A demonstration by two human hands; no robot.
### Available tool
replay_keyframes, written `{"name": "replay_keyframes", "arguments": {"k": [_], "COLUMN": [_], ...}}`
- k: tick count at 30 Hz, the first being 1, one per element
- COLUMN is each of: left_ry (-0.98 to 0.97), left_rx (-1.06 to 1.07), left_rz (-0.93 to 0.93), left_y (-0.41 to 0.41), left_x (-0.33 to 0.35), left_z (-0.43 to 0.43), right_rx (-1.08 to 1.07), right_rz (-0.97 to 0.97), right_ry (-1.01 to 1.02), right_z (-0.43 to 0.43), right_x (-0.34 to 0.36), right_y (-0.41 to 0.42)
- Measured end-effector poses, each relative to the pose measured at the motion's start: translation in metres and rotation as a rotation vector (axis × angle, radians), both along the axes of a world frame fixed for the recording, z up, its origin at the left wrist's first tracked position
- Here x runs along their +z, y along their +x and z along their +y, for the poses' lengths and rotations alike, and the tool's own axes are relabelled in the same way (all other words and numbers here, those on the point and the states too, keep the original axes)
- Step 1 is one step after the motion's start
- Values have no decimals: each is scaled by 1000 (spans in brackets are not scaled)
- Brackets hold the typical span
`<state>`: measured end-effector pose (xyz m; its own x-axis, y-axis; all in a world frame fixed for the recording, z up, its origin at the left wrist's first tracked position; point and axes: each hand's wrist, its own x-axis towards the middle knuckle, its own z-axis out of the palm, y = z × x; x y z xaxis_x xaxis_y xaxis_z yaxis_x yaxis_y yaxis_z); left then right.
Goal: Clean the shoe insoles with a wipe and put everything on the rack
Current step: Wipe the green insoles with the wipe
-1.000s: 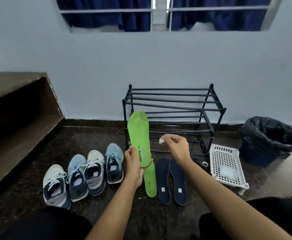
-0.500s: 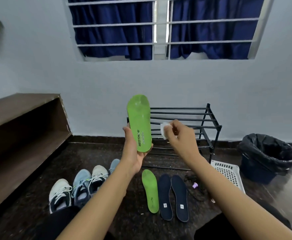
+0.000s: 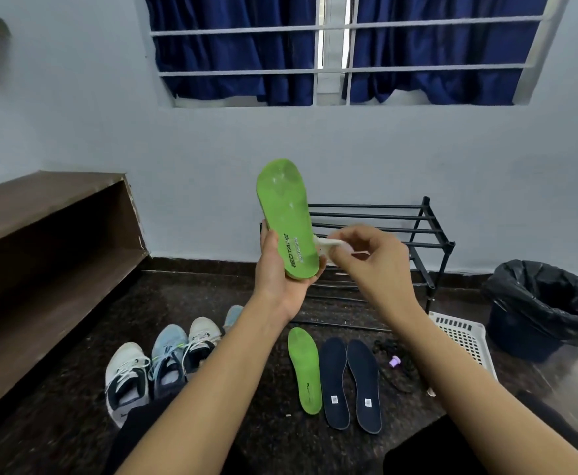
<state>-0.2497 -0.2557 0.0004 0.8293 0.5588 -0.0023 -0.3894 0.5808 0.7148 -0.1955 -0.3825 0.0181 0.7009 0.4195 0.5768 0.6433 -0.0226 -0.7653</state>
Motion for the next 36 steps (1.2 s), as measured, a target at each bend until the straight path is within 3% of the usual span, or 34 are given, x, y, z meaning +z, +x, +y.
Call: {"name": "replay_keyframes", "arguments": {"k": [4, 11, 15, 21, 31, 36], "left_ry": [-17, -44, -78, -108, -75, -71], "left_rx": [-32, -34, -40, 12, -4, 39], "left_rz": [-12, 32, 126, 222, 269, 277], "left_y": [2, -9, -13, -14, -14, -12], "left_x": [1, -8, -10, -9, 1, 1], "left_z": [-1, 3, 3, 3, 2, 2], "right_rx": [-54, 138, 203, 181, 210, 221], "right_rz": [-474, -562, -474, -305, -258, -97], "right_ry": [-128, -413, -502, -433, -519, -355], "right_z": [5, 4, 7, 12, 12, 12], "right_x": [-3, -11, -14, -22, -17, -18], "right_y": [-9, -11, -21, -34, -24, -33]}}
